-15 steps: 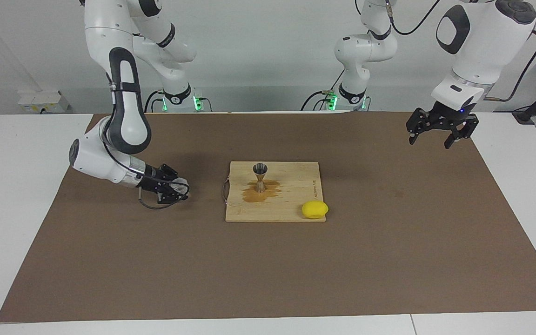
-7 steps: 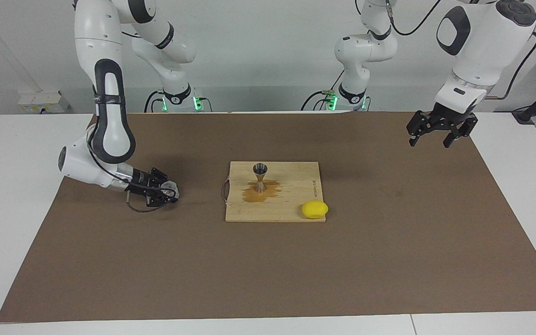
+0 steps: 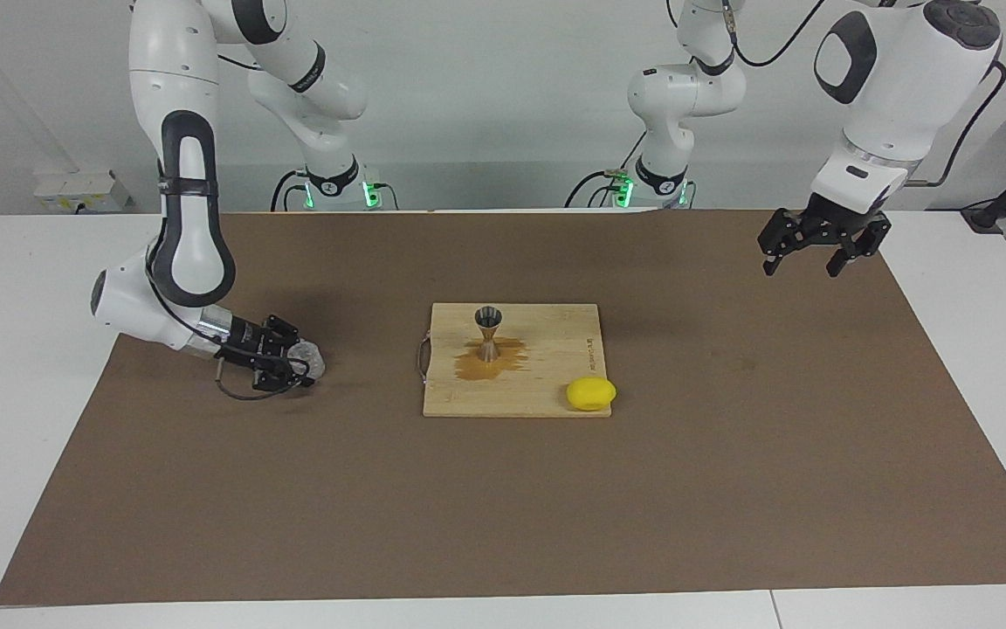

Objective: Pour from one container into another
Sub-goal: 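Lower the glass cup to its starting spot and open the right gripper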

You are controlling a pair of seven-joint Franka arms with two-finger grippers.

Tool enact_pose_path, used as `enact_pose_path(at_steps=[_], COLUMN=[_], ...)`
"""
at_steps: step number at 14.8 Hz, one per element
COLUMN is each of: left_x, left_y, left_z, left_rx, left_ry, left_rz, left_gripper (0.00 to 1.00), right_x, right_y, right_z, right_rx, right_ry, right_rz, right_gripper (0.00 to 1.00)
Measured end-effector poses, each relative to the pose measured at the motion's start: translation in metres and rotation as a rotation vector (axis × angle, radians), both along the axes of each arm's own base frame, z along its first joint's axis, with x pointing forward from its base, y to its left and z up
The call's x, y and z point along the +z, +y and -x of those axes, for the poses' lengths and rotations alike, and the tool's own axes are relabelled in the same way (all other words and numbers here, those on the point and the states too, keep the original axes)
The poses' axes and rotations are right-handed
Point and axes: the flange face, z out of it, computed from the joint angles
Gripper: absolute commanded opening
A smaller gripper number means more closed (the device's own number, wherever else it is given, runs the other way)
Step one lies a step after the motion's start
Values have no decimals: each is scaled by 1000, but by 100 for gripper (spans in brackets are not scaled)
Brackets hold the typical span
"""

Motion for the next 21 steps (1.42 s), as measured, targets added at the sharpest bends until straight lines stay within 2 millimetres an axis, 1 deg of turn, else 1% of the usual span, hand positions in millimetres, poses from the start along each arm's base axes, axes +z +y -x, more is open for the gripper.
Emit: enact_pose_path(at_steps=[2, 5, 7, 9, 11, 14, 15, 16, 17, 19, 21], left_x=[0, 0, 0, 0, 0, 0, 0, 0, 0, 0, 0], left_y=[-1, -3, -3, -4, -4, -3, -3, -3, -3, -2, -1], left_z=[0, 0, 0, 0, 0, 0, 0, 0, 0, 0, 0], left_rx=[-2, -4, -5, -6, -5, -5, -5, -4, -4, -2, 0], left_ry=[0, 0, 0, 1, 1, 1, 1, 1, 1, 1, 1], left_rz=[0, 0, 0, 0, 0, 0, 0, 0, 0, 0, 0], left_gripper=[100, 100, 100, 100, 100, 100, 100, 100, 100, 100, 100], right_x=[25, 65, 86, 100, 110, 114, 115, 118, 127, 160, 207], right_y=[-2, -3, 8, 30, 61, 109, 121, 127, 130, 130, 129], right_z=[-2, 0, -1, -4, -6, -5, -4, -4, -6, -11, -14], right_rx=[35, 195, 320, 457, 613, 874, 957, 1031, 1092, 1154, 1160], right_ry=[-41, -108, -151, -182, -216, -276, -293, -311, -333, -387, -413], right_rz=[45, 200, 289, 373, 446, 511, 531, 557, 588, 649, 672], right_gripper=[100, 100, 100, 100, 100, 100, 100, 100, 100, 100, 100])
